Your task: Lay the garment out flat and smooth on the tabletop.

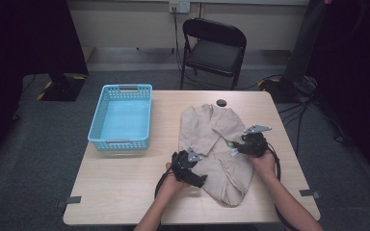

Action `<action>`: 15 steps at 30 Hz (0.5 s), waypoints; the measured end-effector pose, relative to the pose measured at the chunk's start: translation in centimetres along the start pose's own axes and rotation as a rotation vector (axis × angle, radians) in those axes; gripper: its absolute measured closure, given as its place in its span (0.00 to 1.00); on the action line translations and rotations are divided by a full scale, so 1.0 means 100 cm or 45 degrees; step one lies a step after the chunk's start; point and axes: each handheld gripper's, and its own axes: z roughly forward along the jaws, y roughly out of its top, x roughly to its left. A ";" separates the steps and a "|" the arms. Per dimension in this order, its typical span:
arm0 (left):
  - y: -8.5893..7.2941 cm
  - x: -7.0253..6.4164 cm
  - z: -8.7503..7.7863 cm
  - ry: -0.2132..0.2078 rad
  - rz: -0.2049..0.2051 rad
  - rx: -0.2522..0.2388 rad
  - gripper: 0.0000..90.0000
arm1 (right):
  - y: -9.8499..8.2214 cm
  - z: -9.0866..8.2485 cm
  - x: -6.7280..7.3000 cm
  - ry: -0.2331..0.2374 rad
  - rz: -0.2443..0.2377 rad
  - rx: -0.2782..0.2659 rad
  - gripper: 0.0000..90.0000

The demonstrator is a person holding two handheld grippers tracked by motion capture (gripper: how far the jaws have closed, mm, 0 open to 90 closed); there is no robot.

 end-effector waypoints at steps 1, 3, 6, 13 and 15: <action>0.000 0.000 0.000 0.000 0.000 0.000 0.00 | -0.001 0.000 -0.001 0.012 0.010 -0.004 0.57; 0.000 0.000 0.000 0.000 0.000 0.000 0.00 | -0.001 0.000 -0.003 0.036 0.045 -0.004 0.64; 0.000 0.000 0.000 0.000 0.000 0.000 0.00 | -0.002 0.000 -0.002 0.060 0.043 -0.016 0.73; 0.000 0.000 0.000 0.000 0.001 0.000 0.00 | 0.001 0.001 0.003 0.078 0.039 0.003 0.96; 0.000 0.000 0.000 0.000 0.000 0.000 0.00 | 0.002 0.000 0.005 0.066 0.033 0.003 0.97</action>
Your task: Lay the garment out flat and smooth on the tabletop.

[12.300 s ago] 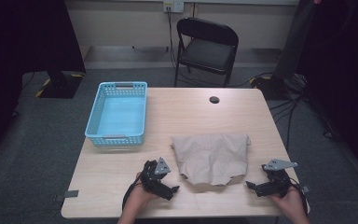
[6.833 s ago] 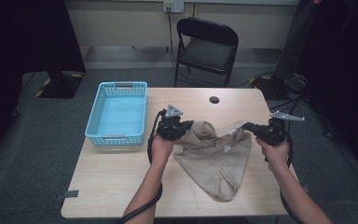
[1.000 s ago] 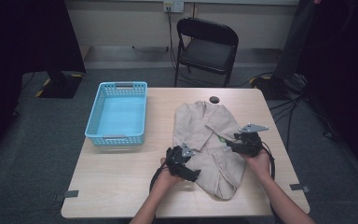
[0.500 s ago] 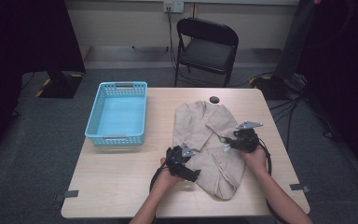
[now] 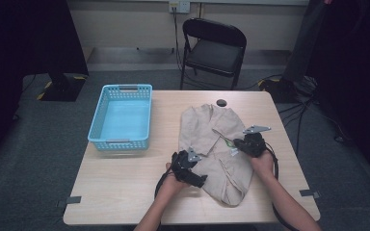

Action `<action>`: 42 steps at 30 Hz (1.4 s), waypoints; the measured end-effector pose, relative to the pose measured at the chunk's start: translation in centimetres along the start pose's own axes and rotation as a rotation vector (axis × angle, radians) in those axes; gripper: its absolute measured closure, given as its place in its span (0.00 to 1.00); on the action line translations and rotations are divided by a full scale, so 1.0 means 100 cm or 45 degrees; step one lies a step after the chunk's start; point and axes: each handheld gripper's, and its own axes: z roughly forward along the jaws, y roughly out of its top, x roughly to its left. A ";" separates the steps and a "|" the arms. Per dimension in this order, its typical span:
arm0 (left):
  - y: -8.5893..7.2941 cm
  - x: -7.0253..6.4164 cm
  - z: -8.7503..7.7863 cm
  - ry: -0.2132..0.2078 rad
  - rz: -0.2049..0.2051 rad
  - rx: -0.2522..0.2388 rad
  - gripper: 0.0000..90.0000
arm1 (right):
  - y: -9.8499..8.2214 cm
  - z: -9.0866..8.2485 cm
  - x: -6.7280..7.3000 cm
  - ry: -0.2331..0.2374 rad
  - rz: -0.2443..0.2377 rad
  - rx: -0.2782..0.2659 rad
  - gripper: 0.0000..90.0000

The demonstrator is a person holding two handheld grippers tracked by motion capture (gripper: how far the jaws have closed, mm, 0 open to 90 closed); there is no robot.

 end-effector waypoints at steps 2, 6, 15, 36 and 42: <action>0.000 0.000 0.000 -0.001 0.000 0.000 0.00 | 0.000 -0.002 -0.001 0.016 0.023 -0.012 0.97; 0.000 0.000 0.000 -0.001 0.001 0.000 0.00 | 0.002 -0.010 -0.009 0.050 0.097 -0.051 0.97; 0.000 0.000 0.000 -0.002 0.001 0.000 0.00 | 0.010 -0.029 -0.029 0.050 0.189 -0.126 0.97; 0.000 0.001 0.000 -0.004 0.002 0.002 0.00 | 0.008 -0.052 -0.079 -0.040 0.387 -0.230 0.97; 0.000 0.001 0.000 -0.005 0.003 0.001 0.00 | 0.003 -0.055 -0.093 -0.098 0.431 -0.232 0.97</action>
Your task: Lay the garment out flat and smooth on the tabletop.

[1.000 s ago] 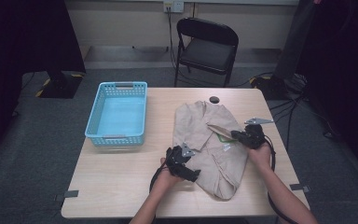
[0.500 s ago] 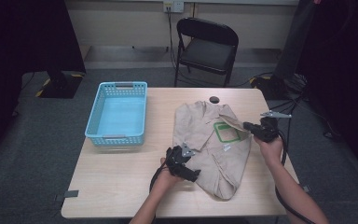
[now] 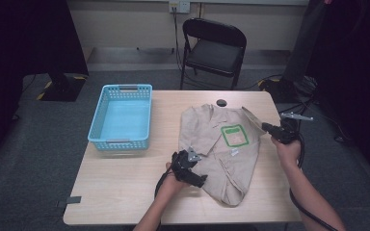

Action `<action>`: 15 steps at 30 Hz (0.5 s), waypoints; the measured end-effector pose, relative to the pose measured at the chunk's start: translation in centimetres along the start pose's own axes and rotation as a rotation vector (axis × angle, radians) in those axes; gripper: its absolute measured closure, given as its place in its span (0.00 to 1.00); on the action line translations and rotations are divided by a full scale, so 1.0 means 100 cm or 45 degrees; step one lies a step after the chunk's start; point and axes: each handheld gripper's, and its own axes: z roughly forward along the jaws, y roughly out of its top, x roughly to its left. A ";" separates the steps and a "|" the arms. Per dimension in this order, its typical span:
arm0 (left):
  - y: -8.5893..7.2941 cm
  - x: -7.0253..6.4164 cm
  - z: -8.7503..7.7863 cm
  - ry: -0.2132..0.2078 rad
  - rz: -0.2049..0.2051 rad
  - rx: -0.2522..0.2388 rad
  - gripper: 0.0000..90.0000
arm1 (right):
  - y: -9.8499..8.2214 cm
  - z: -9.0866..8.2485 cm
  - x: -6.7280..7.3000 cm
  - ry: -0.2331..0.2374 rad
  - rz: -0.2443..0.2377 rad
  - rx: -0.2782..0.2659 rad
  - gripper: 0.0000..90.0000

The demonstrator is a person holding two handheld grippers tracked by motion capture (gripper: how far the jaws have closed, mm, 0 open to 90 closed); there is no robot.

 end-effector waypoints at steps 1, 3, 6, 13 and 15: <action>0.000 0.000 0.000 0.000 0.000 0.000 0.00 | 0.000 -0.001 -0.003 -0.011 0.008 -0.002 0.96; 0.000 0.000 0.000 0.000 0.000 0.000 0.00 | 0.000 -0.003 -0.005 -0.027 0.019 -0.011 0.93; 0.000 0.000 0.000 0.000 0.000 0.000 0.00 | 0.000 -0.008 -0.007 -0.046 0.013 -0.017 0.88; 0.000 0.000 0.000 0.000 0.000 0.000 0.00 | 0.006 -0.024 -0.003 -0.085 -0.063 -0.025 0.75; 0.000 0.000 0.000 0.001 0.000 0.000 0.00 | 0.008 -0.029 0.000 -0.094 -0.094 -0.030 0.74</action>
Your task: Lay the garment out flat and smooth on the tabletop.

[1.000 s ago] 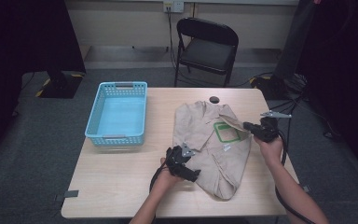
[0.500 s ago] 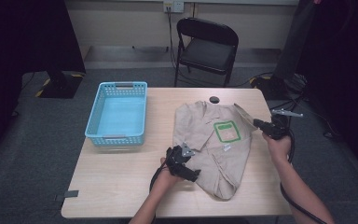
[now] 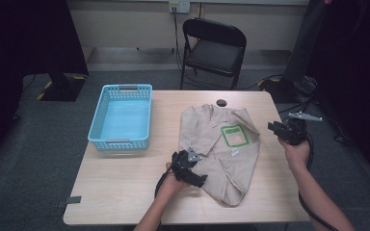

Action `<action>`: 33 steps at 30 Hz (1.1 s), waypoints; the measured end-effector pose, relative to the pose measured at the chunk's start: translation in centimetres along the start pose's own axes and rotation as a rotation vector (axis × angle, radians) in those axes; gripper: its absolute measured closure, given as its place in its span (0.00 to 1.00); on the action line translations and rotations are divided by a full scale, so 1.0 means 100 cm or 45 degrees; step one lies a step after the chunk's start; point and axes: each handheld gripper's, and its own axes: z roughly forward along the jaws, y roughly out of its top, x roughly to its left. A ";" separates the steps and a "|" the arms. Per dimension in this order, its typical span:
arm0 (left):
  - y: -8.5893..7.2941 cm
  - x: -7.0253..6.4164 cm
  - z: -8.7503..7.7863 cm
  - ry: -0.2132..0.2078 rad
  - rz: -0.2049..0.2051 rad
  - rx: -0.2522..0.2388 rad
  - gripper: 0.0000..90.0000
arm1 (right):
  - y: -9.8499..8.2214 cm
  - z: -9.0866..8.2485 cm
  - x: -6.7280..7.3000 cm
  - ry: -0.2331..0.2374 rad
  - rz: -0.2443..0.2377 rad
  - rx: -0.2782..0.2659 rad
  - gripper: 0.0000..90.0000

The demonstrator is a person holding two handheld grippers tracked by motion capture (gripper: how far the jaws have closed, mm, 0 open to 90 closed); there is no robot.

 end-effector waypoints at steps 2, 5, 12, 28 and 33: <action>0.000 0.000 0.000 0.000 0.000 0.000 0.00 | 0.001 -0.003 0.003 0.006 -0.025 0.004 0.69; 0.000 0.000 0.000 0.000 0.000 0.000 0.00 | -0.001 -0.002 0.011 0.042 -0.049 0.012 0.65; 0.000 0.000 0.000 0.000 0.000 0.000 0.00 | -0.016 0.028 0.040 0.135 -0.130 0.089 0.60; 0.000 0.000 0.000 0.000 0.000 0.000 0.00 | -0.034 0.084 0.063 0.102 -0.220 0.197 0.71; 0.000 0.000 0.000 0.000 0.000 0.000 0.00 | -0.033 0.082 0.054 0.105 -0.182 0.188 0.97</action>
